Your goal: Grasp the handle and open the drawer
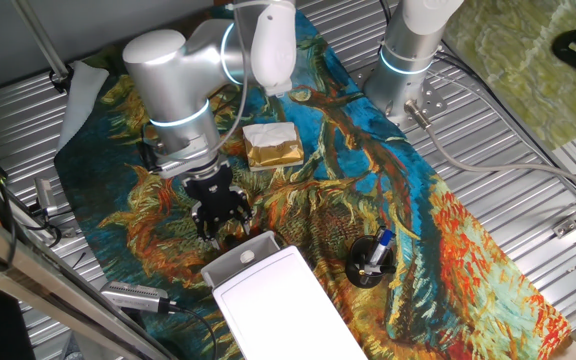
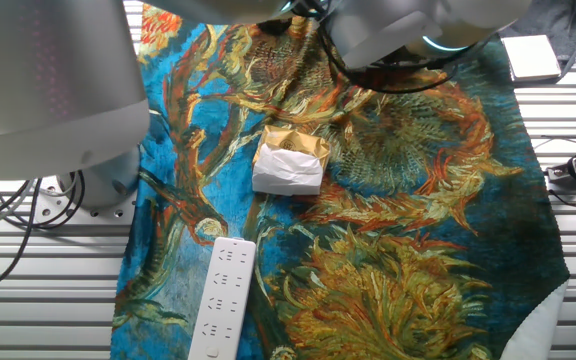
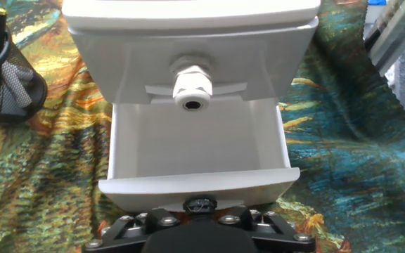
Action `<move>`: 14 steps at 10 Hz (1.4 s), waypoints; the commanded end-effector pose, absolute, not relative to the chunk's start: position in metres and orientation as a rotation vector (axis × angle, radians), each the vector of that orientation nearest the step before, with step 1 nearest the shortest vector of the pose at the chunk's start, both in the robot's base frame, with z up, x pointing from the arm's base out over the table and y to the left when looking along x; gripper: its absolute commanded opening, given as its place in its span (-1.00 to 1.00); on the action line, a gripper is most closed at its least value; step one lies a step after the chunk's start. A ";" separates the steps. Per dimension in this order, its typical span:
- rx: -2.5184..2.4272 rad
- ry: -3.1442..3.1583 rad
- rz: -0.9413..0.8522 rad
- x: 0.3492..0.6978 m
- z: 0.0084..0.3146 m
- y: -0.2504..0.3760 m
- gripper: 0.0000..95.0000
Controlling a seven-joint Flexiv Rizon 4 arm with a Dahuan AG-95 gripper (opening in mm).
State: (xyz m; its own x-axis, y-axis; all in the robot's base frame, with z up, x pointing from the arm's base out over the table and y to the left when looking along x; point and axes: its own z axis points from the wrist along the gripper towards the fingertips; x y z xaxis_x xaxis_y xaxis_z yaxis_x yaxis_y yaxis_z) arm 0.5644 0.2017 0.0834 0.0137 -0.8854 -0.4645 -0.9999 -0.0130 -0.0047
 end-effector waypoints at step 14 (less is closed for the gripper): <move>-1.937 1.920 0.485 0.559 0.084 0.203 0.20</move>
State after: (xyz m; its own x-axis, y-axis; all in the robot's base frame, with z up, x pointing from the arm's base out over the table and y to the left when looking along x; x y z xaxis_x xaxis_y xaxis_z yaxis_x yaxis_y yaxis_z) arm 0.5558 0.2029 0.0837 0.0151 -0.8714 -0.4903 -0.9998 -0.0079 -0.0167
